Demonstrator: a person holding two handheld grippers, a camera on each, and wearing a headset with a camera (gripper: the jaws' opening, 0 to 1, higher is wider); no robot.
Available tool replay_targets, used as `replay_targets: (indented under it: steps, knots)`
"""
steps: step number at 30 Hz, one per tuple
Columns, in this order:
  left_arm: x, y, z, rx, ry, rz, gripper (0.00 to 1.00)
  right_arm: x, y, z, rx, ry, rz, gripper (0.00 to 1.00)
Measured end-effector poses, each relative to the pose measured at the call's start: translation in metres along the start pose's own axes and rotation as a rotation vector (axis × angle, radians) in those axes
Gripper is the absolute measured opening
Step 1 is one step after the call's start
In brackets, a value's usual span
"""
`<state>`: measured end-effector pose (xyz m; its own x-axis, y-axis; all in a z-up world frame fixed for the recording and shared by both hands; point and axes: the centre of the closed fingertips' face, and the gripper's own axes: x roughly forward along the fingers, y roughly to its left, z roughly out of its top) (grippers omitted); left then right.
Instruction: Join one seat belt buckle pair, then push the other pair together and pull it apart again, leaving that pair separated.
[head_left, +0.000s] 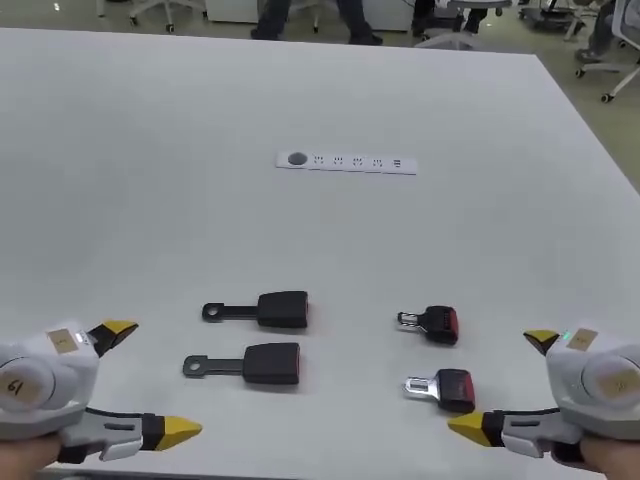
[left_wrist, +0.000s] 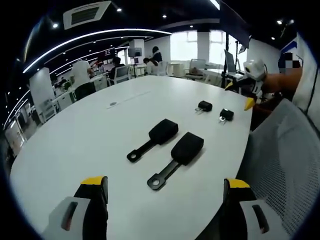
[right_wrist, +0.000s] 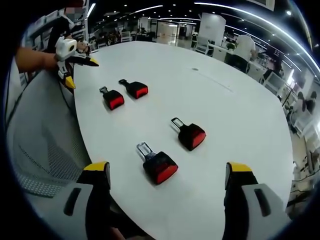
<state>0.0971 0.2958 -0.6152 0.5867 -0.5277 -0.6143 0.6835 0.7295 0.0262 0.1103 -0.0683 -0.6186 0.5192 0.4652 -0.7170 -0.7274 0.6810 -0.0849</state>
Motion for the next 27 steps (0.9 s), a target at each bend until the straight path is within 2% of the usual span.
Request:
replay_targets:
  steps: [2,8,27]
  knots:
    - [-0.0005,-0.0001,0.0006,-0.013,-0.003,0.001,0.97,-0.0002,-0.0001,0.0002,-0.006,0.002,-0.002,0.95]
    - [0.0009,-0.0052,0.0005,-0.002,0.006,-0.012,0.97,-0.0001,0.0004,-0.0008,-0.012,0.011,0.000,0.94]
    - [0.0013,-0.0029,-0.0049,-0.011,0.025,-0.018,0.96,-0.0007,-0.0010,-0.0055,-0.006,0.028,0.002,0.91]
